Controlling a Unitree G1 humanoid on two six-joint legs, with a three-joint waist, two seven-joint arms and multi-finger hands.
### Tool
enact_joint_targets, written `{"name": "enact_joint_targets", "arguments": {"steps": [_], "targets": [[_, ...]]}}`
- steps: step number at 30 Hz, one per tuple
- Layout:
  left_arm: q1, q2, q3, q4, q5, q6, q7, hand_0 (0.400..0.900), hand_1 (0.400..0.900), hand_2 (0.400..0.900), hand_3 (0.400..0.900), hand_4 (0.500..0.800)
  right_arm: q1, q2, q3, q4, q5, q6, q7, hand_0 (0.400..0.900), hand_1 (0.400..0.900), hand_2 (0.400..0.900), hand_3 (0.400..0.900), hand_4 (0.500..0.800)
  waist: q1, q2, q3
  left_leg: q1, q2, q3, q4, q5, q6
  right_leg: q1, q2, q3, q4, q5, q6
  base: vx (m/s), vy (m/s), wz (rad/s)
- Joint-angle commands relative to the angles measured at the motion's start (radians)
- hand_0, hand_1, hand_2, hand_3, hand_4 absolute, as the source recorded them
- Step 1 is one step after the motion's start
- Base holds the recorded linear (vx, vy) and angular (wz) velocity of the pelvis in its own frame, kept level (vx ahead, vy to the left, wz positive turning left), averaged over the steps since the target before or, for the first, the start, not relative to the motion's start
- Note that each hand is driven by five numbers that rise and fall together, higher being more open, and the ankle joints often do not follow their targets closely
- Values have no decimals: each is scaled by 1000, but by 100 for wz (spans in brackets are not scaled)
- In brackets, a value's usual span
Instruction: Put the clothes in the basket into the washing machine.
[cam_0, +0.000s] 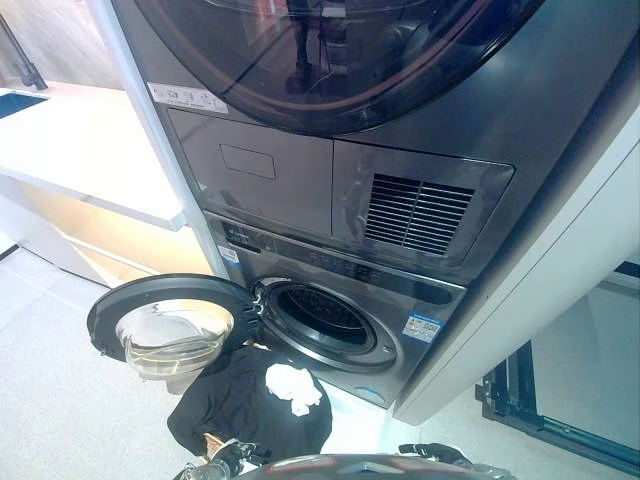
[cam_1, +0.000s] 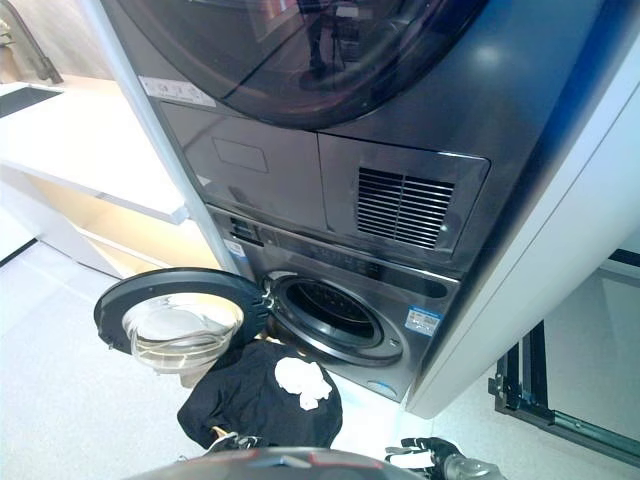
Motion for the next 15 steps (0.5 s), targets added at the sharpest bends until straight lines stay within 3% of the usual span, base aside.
{"name": "enact_joint_targets", "arguments": {"steps": [1, 8, 15], "targets": [[-64, 37, 22, 35, 0, -28, 2, 900, 900, 900, 900, 800, -4, 32, 71, 10, 4, -8, 26, 900, 900, 900, 900, 800, 0, -46, 4, -14, -80, 20, 3, -57, 57, -19, 25, -8, 6, 25, 13, 0, 0, 0], [-69, 42, 0, 14, 21, -31, 5, 900, 900, 900, 900, 800, -3, 29, 71, 6, 10, -8, 29, 900, 900, 900, 900, 800, -2, -44, 9, -15, -80, 20, 3, -58, 57, -19, 25, -9, 6, 24, 12, 0, 0, 0], [-136, 115, -127, -78, 188, -51, -3, 900, 900, 900, 900, 800, 24, -65, 44, -143, 12, -6, 26, 900, 900, 900, 900, 800, -26, -33, 47, -48, -83, 45, 3, -49, 57, -64, 20, -1, 6, 39, 24, -20, 7, -7]]}}
